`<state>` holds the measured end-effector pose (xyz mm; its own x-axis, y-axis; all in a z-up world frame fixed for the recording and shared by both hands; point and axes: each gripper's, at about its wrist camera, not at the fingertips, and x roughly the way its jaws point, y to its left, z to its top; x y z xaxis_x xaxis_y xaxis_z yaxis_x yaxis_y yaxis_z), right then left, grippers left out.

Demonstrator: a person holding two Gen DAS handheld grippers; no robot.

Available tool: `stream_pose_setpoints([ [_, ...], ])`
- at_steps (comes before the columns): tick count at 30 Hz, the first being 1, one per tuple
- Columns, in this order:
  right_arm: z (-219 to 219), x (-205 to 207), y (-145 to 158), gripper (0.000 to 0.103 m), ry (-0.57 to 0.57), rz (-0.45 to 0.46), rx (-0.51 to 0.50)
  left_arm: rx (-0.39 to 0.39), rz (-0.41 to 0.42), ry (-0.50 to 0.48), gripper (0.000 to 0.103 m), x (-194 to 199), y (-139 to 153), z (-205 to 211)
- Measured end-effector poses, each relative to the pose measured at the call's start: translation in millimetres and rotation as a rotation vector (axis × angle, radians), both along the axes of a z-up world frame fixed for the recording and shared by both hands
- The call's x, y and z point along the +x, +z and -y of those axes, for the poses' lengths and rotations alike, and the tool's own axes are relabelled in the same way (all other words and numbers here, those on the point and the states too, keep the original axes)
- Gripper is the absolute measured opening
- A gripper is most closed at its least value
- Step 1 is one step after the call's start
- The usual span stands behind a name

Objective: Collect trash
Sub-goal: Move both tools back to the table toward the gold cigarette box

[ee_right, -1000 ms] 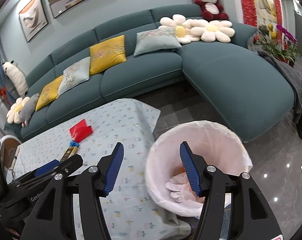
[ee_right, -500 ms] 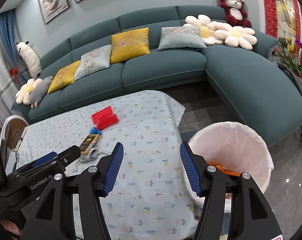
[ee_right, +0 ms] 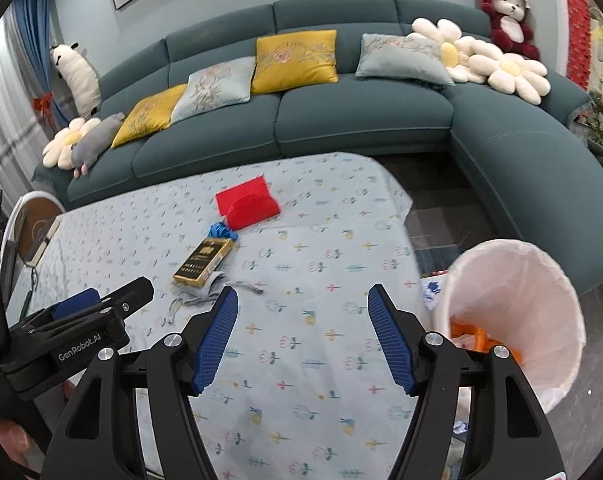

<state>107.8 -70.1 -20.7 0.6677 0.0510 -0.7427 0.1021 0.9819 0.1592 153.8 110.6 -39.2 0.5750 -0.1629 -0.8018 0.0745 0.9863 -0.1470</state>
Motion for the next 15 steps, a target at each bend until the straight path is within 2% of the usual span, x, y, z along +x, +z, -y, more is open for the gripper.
stream_pose_setpoints([
  [8, -16, 42, -37, 0.065, 0.018, -0.072, 0.016, 0.009, -0.09, -0.014, 0.091, 53, -39, -10],
  [15, -14, 77, -63, 0.065, 0.002, -0.119, 0.035, 0.062, -0.162, -0.055, 0.091, 95, -79, 0],
])
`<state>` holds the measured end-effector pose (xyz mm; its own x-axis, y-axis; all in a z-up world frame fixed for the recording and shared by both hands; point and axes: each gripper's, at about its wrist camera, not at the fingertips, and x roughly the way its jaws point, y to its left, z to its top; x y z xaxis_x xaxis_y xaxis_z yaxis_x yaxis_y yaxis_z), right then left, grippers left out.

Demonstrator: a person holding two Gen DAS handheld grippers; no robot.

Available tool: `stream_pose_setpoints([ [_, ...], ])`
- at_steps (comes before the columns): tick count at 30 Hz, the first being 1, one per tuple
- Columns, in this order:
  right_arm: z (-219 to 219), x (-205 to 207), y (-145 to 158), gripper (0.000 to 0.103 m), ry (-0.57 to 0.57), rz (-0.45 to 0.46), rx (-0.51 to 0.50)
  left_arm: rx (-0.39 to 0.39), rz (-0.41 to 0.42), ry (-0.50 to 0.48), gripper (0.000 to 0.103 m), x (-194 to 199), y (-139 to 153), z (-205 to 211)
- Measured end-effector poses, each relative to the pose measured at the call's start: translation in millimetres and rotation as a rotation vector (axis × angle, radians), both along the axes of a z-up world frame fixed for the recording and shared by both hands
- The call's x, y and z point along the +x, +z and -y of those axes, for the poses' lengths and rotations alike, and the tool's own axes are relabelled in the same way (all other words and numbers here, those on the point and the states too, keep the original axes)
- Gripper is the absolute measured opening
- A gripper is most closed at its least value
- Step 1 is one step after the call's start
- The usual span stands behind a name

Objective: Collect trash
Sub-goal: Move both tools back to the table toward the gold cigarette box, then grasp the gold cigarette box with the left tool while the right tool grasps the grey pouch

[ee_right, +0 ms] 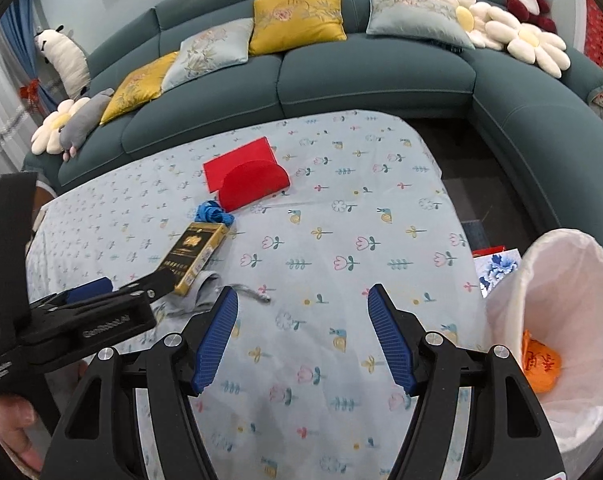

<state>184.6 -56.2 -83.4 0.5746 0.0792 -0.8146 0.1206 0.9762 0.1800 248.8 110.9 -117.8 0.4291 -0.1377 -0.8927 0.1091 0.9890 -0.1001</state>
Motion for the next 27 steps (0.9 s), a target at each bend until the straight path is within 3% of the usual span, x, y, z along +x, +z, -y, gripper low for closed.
stream_pose_setpoints([
  [7, -2, 21, -21, 0.065, 0.003, -0.035, 0.015, -0.004, -0.055, -0.005, 0.088, 23, -28, 2],
  [13, -17, 29, -32, 0.065, 0.039, -0.051, 0.027, -0.037, -0.08, -0.036, 0.059, 26, -34, 3],
  [19, -35, 32, -35, 0.065, 0.077, -0.061, 0.037, -0.051, -0.03, -0.019, 0.058, 16, -18, -12],
  [27, -73, 37, -42, 0.064, 0.154, -0.071, 0.035, -0.091, 0.002, 0.09, 0.057, 1, 0, -67],
])
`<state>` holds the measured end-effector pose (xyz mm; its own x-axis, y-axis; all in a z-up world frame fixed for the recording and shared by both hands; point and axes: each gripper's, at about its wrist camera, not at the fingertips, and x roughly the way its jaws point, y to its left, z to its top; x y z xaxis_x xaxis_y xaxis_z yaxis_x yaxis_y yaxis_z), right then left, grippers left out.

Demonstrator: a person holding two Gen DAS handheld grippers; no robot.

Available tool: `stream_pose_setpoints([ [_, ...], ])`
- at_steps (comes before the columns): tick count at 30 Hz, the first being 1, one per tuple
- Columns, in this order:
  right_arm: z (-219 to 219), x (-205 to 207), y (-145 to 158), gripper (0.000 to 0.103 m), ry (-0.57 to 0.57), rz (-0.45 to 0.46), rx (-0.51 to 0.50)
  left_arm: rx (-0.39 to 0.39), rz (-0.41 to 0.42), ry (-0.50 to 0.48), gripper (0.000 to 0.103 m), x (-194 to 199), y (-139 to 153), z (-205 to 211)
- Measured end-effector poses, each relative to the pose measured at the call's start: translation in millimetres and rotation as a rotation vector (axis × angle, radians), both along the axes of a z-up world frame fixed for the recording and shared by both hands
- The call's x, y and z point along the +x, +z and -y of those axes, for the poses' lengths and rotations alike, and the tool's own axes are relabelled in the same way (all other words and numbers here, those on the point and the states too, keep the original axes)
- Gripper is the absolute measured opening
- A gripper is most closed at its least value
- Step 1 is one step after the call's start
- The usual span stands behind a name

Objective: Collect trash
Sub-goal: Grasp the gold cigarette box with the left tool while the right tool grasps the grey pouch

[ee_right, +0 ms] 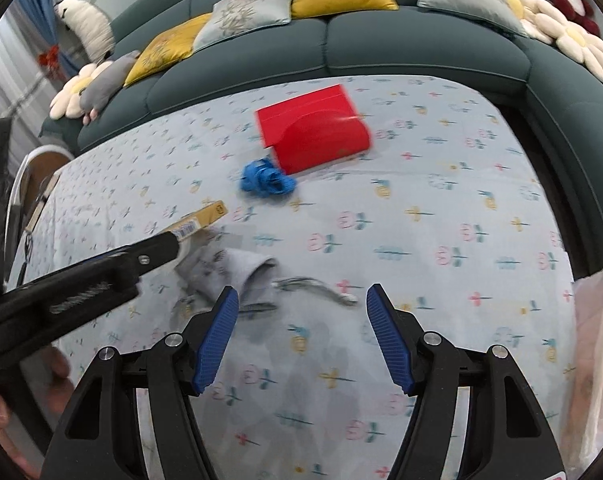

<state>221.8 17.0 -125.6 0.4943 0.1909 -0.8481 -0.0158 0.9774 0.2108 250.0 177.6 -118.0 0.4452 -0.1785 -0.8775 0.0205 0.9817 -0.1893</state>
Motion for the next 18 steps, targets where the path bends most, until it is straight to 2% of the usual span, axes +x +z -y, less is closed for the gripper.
stream_pose_setpoints([
  [4, -19, 8, -7, 0.063, 0.029, -0.007, -0.004, -0.01, -0.02, 0.056, 0.057, -6, -7, -27],
  [9, -36, 23, -21, 0.053, 0.051, -0.046, 0.011, -0.011, -0.04, 0.081, 0.057, -9, -14, -44],
  [12, -42, 27, -27, 0.037, 0.067, -0.063, -0.001, -0.011, -0.047, 0.082, 0.056, -10, -17, -44],
  [14, -43, 27, -28, 0.017, 0.075, -0.064, -0.002, -0.015, -0.049, 0.084, 0.056, -12, -18, -44],
  [17, -37, 23, -21, 0.007, 0.072, -0.049, 0.011, -0.023, -0.042, 0.08, 0.056, -14, -14, -39],
  [18, -33, 20, -17, 0.007, 0.067, -0.04, 0.012, -0.029, -0.037, 0.075, 0.056, -16, -10, -36],
])
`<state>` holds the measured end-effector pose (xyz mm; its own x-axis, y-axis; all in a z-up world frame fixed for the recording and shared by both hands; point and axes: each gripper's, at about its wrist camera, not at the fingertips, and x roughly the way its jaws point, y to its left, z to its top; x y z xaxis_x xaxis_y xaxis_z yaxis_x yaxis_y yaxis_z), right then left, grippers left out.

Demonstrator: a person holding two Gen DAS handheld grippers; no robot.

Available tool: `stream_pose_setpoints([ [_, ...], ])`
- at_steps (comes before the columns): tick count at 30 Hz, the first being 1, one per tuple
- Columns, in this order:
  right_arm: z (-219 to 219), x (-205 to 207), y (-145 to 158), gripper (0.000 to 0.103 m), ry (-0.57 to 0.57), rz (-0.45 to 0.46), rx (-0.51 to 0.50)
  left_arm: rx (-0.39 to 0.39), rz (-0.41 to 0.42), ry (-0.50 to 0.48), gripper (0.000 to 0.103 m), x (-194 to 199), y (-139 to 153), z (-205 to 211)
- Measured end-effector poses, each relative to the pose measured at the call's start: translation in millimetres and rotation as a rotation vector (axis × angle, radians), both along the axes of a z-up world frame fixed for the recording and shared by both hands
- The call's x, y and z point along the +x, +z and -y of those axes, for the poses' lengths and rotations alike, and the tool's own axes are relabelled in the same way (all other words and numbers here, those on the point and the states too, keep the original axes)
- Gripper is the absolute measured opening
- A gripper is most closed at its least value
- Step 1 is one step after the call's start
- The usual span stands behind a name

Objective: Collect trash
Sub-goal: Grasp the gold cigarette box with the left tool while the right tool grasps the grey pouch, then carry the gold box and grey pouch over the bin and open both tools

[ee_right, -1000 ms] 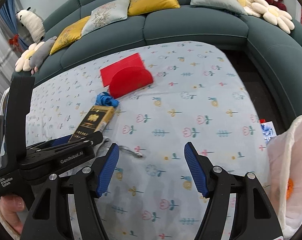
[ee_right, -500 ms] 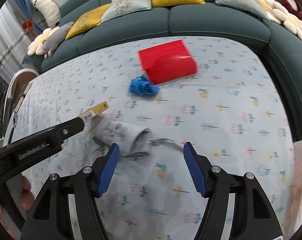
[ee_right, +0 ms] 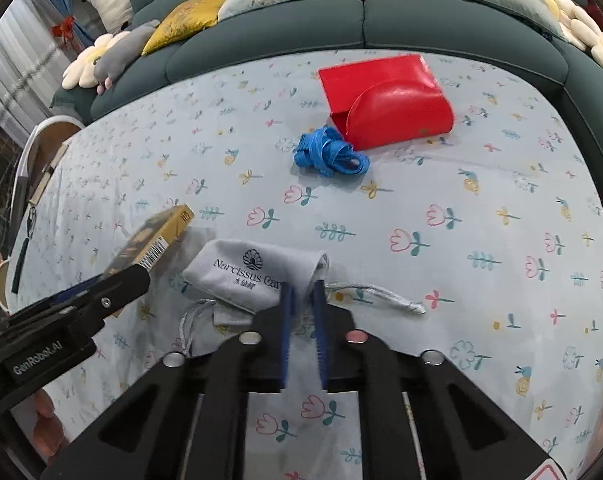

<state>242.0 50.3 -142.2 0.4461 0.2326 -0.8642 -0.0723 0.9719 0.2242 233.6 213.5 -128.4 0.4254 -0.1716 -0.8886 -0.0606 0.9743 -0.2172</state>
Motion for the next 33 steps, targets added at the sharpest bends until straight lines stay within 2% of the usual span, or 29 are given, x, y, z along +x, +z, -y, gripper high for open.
stream_pose_setpoints([
  [15, 68, -51, 71, 0.006, -0.108, 0.122, 0.032, -0.05, 0.095, -0.106, 0.052, -37, 59, 76],
  [33, 176, -123, 118, 0.006, -0.283, 0.228, 0.033, -0.059, 0.167, -0.291, 0.052, -90, 110, 191],
])
